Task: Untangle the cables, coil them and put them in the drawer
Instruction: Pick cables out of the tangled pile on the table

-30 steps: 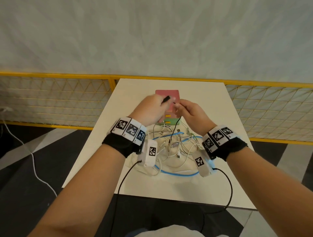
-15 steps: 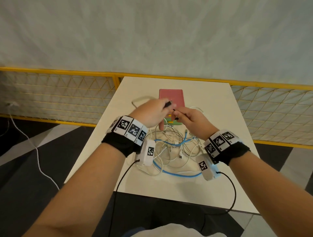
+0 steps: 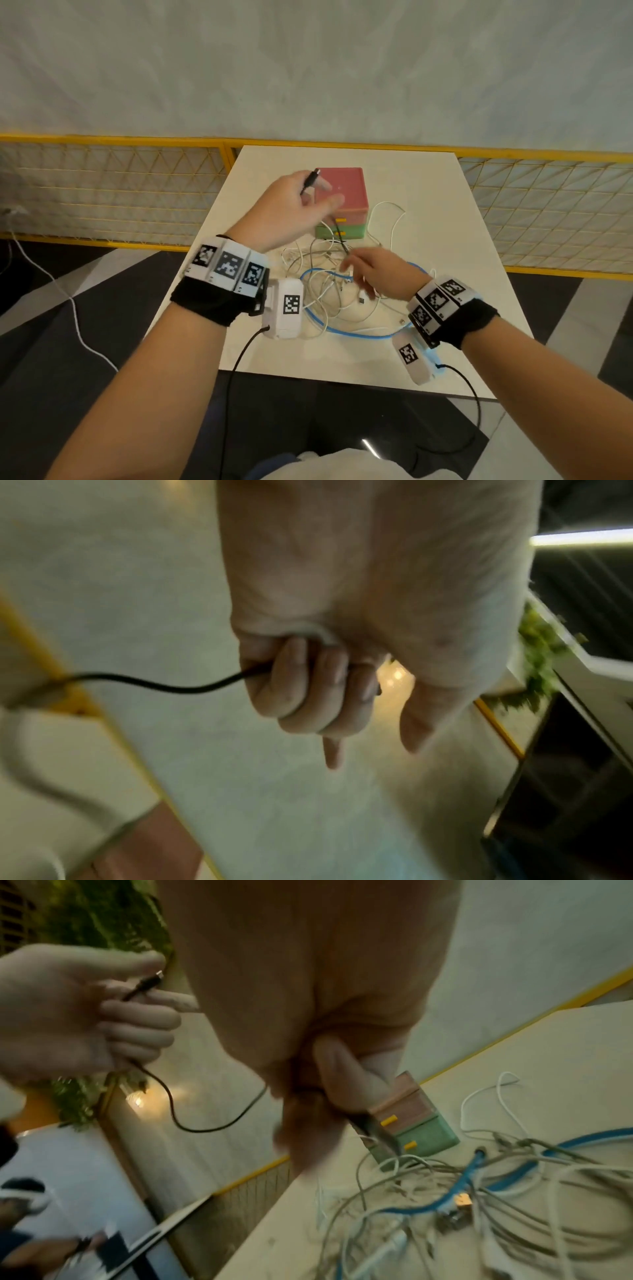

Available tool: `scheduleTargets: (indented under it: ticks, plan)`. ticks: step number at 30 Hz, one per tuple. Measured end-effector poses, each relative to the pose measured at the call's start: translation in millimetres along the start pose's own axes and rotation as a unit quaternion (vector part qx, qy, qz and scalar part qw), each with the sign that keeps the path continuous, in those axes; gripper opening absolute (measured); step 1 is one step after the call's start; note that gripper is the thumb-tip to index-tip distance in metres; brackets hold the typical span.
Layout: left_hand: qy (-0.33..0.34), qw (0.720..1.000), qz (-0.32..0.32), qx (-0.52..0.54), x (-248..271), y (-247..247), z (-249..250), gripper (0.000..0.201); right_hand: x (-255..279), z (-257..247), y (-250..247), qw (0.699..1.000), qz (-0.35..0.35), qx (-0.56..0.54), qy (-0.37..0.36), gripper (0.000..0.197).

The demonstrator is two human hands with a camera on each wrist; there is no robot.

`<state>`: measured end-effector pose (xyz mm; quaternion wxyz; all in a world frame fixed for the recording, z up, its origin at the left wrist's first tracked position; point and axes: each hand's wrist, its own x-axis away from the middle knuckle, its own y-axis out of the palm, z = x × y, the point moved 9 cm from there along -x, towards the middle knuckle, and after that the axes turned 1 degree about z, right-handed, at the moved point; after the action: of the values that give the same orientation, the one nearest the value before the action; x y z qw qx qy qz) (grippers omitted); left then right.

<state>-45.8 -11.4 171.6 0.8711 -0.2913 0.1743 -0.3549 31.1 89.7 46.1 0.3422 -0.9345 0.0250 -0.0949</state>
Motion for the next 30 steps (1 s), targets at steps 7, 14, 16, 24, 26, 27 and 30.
scheduleTargets:
  ticks: [7,14,16,24,26,27,30]
  plan:
    - [-0.056,0.934,-0.124,0.329,29.4,20.3,10.0,0.046,45.9,-5.7,8.6,0.984,-0.081,0.157,0.016,0.066]
    - [0.004,0.978,-0.122,0.166,47.0,21.5,16.6,0.048,41.4,-111.1,-3.4,0.94,0.038,-0.304,-0.151,0.028]
    - [0.021,0.988,-0.083,0.129,48.1,13.1,11.3,0.044,35.2,-107.9,9.8,0.938,0.05,-0.311,-0.142,0.026]
    - [0.008,0.988,0.008,0.154,53.1,1.5,-8.4,0.042,26.7,-84.1,59.4,0.974,0.079,-0.171,-0.125,0.032]
    - [-0.007,0.987,0.014,0.16,54.7,5.6,-18.1,0.043,27.0,-82.1,71.1,0.977,0.049,-0.169,-0.121,0.033]
    - [-0.014,0.985,0.021,0.168,55.7,7.0,-23.2,0.043,28.6,-84.9,78.4,0.979,0.015,-0.163,-0.123,0.033]
    - [-0.031,0.978,0.069,0.194,57.8,4.5,-42.7,0.046,38.2,-92.9,96.6,0.983,-0.102,-0.085,-0.125,0.037]
